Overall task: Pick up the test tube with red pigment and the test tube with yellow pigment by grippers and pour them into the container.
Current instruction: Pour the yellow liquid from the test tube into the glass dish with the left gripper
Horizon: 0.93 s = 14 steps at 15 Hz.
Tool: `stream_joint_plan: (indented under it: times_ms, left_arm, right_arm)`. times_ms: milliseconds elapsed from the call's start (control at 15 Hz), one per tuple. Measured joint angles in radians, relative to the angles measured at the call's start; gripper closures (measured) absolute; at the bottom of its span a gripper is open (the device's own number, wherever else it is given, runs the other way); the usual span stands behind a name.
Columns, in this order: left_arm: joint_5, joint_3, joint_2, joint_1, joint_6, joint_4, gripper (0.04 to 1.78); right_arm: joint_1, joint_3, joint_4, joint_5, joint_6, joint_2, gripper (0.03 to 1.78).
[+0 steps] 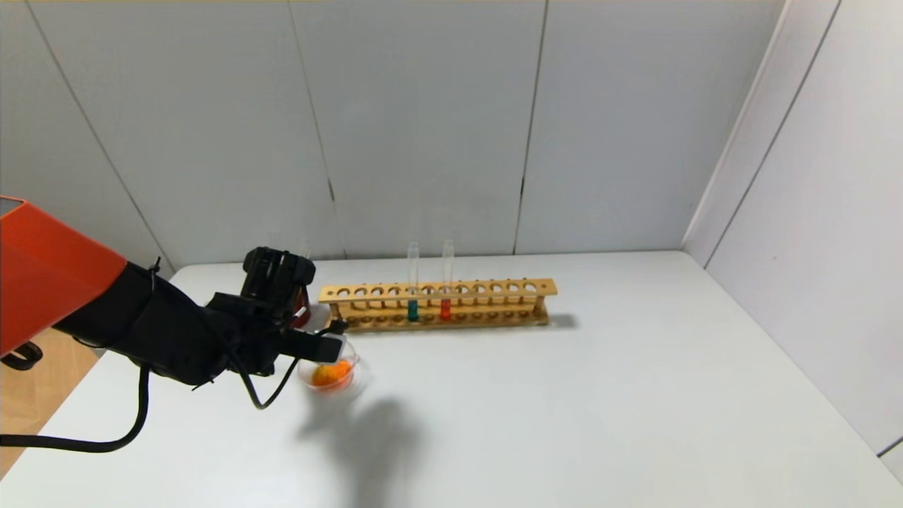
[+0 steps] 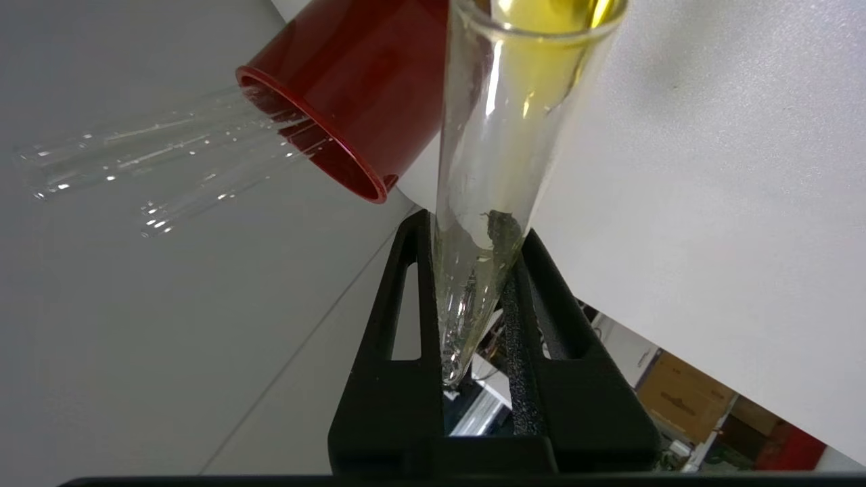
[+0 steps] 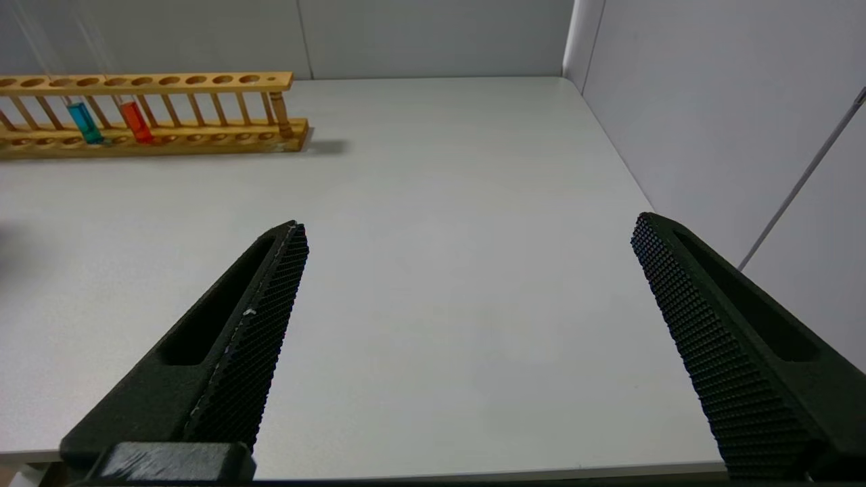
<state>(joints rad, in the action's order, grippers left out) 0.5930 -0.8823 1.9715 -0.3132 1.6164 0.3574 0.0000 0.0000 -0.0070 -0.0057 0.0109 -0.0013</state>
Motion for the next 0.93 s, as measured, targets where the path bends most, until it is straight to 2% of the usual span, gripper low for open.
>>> stream_joint_plan:
  times_ms: [333, 933]
  left_arm:
    - [0.052, -0.007, 0.000, -0.014, 0.048, -0.001, 1.51]
    - [0.085, -0.028, -0.016, -0.032, 0.130, -0.001, 1.51]
  right_arm:
    - [0.000, 0.000, 0.000, 0.000, 0.000, 0.000, 0.06]
    - [0.000, 0.000, 0.000, 0.000, 0.000, 0.000, 0.06]
